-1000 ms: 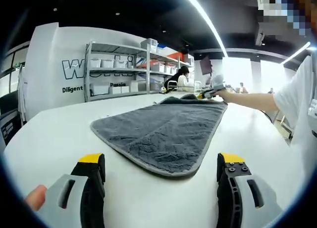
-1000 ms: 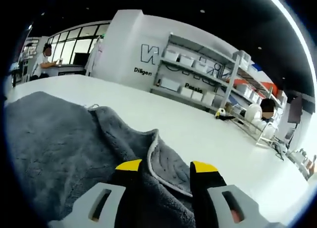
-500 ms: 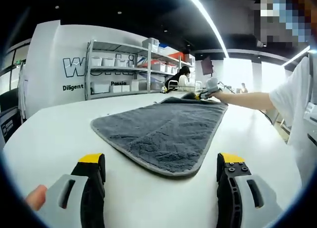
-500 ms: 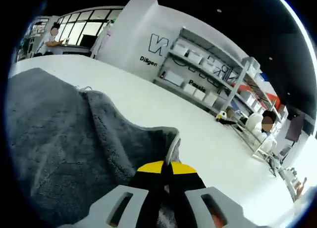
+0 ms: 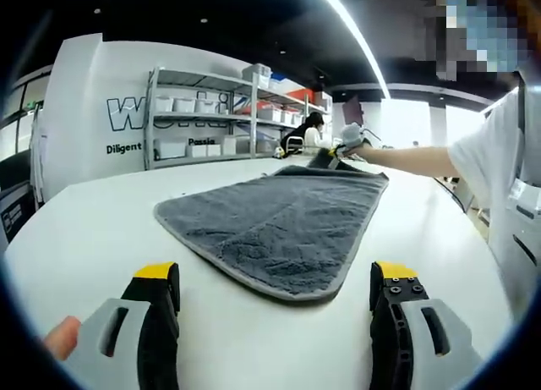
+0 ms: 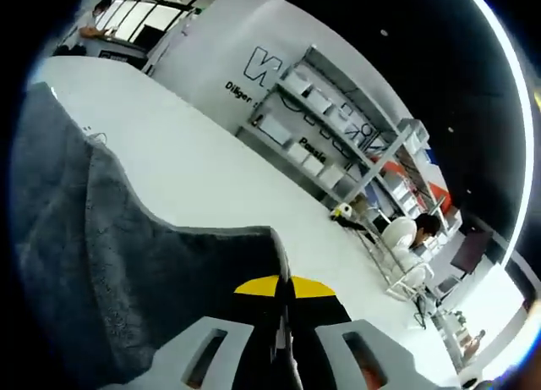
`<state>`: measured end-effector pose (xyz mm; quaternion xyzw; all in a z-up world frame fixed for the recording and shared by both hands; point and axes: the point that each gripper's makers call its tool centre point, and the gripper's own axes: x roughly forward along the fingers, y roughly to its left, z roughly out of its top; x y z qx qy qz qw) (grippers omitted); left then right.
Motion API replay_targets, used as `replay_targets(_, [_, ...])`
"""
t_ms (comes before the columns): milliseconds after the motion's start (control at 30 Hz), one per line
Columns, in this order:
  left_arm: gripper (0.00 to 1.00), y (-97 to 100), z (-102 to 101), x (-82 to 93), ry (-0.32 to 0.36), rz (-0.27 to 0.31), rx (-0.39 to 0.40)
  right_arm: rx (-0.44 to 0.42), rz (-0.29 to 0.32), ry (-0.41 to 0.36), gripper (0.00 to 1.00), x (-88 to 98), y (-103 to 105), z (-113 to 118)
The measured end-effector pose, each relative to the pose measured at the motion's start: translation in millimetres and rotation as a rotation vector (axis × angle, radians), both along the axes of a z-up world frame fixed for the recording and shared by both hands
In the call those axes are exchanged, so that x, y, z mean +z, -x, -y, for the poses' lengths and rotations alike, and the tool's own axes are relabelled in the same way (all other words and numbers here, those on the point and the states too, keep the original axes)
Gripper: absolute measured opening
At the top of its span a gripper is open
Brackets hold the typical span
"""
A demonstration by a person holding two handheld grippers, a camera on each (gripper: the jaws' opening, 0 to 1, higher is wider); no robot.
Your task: Open the folded towel by lifting each exposed corner and separating the folded layers until the towel lies flat within the target outline without major curled edges
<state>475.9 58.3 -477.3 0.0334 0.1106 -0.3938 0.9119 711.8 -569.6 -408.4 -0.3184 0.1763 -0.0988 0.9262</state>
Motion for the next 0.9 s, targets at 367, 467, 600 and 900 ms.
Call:
replay_targets(367, [0.92, -5.3, -6, -4.6, 0.001, -0.023, 0.021, -0.113, 0.050, 0.032, 0.00, -6.0, -23, 44])
replay_targets(467, [0.92, -6.9, -7, -4.2, 0.011, -0.027, 0.027, -0.129, 0.057, 0.014, 0.00, -16.4, -29, 54])
replay_targets(600, [0.92, -7.4, -10, -5.8, 0.009, -0.034, 0.039, -0.135, 0.067, 0.061, 0.00, -25.5, -32, 58])
replay_targets(900, [0.92, -6.1, -10, -11.0, -0.005, -0.056, 0.047, -0.148, 0.064, 0.047, 0.01, -50.0, -35, 64])
